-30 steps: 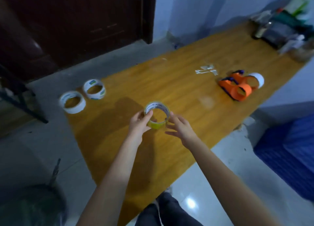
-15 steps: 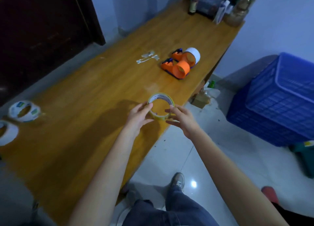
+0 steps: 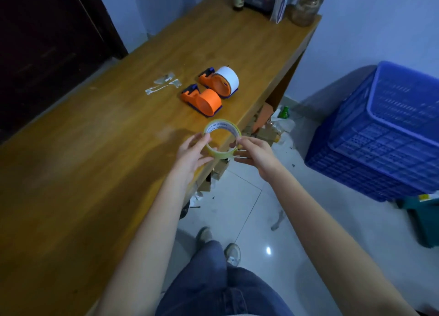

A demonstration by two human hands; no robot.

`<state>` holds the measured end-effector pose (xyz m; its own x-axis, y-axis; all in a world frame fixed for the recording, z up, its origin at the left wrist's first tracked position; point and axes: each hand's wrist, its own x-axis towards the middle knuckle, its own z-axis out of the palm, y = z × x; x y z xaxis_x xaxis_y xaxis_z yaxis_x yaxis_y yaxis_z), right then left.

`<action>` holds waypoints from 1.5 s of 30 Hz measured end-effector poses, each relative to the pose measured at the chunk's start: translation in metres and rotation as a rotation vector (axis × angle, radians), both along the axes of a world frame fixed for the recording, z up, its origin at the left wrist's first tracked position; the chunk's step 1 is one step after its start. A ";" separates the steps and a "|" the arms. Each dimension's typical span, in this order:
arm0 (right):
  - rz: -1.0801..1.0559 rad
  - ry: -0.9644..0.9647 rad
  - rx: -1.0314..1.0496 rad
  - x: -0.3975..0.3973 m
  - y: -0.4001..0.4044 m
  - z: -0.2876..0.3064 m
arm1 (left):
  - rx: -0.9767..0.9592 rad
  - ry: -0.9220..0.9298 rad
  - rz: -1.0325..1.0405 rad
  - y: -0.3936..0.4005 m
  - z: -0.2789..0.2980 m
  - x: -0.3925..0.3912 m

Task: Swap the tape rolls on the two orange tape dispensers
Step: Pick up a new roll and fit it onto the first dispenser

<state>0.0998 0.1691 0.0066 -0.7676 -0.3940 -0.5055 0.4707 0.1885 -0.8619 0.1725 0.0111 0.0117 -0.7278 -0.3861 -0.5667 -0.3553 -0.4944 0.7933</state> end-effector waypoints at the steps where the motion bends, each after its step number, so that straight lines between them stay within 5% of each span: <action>1: -0.002 -0.007 -0.004 -0.007 0.000 -0.001 | 0.010 -0.003 0.008 0.001 -0.001 -0.006; 17: 0.062 -0.132 0.014 -0.158 -0.055 -0.018 | 0.008 -0.007 0.201 -0.036 -0.018 -0.127; 26: 0.153 -0.524 0.172 -0.195 -0.079 -0.043 | -0.007 -0.111 0.388 -0.055 -0.017 -0.142; 35: 0.282 -1.020 0.076 -0.214 -0.108 -0.053 | -0.025 -0.089 0.693 -0.033 -0.013 -0.146; 45: 0.258 -1.210 0.007 -0.220 -0.126 -0.062 | 0.001 -0.116 0.935 -0.003 -0.011 -0.159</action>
<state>-0.1203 0.0433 -0.0556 0.2940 -0.4592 -0.8383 0.9122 0.3967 0.1026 0.0132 0.0080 0.0006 -0.0619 -0.7849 -0.6165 0.1096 -0.6193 0.7775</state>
